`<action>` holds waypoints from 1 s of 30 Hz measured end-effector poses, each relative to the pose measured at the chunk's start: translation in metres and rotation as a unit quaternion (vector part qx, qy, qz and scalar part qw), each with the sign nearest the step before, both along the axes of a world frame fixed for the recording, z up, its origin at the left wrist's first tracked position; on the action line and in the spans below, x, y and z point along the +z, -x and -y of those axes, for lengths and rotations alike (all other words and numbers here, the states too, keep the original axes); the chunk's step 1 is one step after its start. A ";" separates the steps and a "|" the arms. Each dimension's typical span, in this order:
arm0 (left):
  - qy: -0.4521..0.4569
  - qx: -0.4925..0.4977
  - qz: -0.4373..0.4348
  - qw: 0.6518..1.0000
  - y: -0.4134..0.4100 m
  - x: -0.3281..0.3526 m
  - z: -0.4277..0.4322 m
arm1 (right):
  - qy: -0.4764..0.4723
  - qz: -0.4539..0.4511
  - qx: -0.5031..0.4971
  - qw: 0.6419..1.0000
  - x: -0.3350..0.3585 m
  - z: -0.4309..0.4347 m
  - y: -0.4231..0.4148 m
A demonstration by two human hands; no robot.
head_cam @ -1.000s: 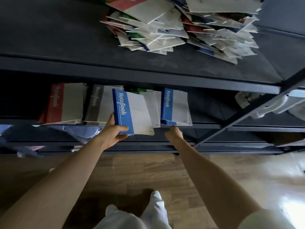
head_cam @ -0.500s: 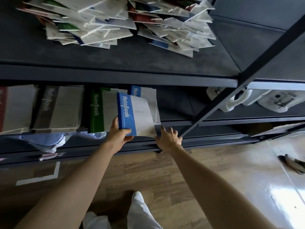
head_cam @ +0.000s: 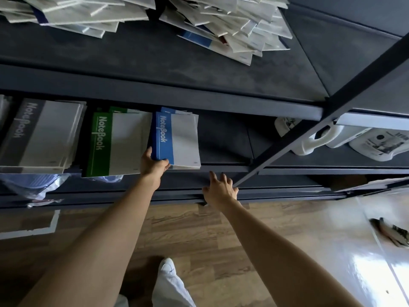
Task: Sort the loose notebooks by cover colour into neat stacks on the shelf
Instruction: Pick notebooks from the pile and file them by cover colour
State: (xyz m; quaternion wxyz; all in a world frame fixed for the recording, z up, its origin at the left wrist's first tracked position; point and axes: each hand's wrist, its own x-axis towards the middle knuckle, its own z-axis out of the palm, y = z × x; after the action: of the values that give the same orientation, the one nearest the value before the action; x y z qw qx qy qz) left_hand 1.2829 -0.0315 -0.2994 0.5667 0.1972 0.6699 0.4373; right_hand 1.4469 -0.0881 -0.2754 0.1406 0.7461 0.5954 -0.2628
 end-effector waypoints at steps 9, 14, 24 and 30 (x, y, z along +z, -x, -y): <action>0.007 -0.075 -0.151 0.986 -0.015 0.002 0.010 | 0.012 -0.021 0.027 0.999 -0.008 -0.007 0.011; 0.033 -0.191 -0.301 0.934 -0.014 0.010 0.022 | 0.003 -0.027 0.029 0.999 -0.004 -0.002 0.021; -0.008 -0.365 -0.521 0.772 0.028 0.030 0.087 | -0.030 -0.014 0.031 0.999 0.025 0.036 0.055; -0.017 -0.377 -0.574 0.727 0.080 0.058 0.140 | -0.050 0.005 0.042 0.998 0.048 0.089 0.092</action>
State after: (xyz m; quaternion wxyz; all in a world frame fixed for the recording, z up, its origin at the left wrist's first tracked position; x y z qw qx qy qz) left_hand 1.2029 -0.1719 -0.2411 0.1888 0.6564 0.7304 0.0021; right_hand 1.3545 -0.1776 -0.2270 0.1169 0.7278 0.6380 -0.2227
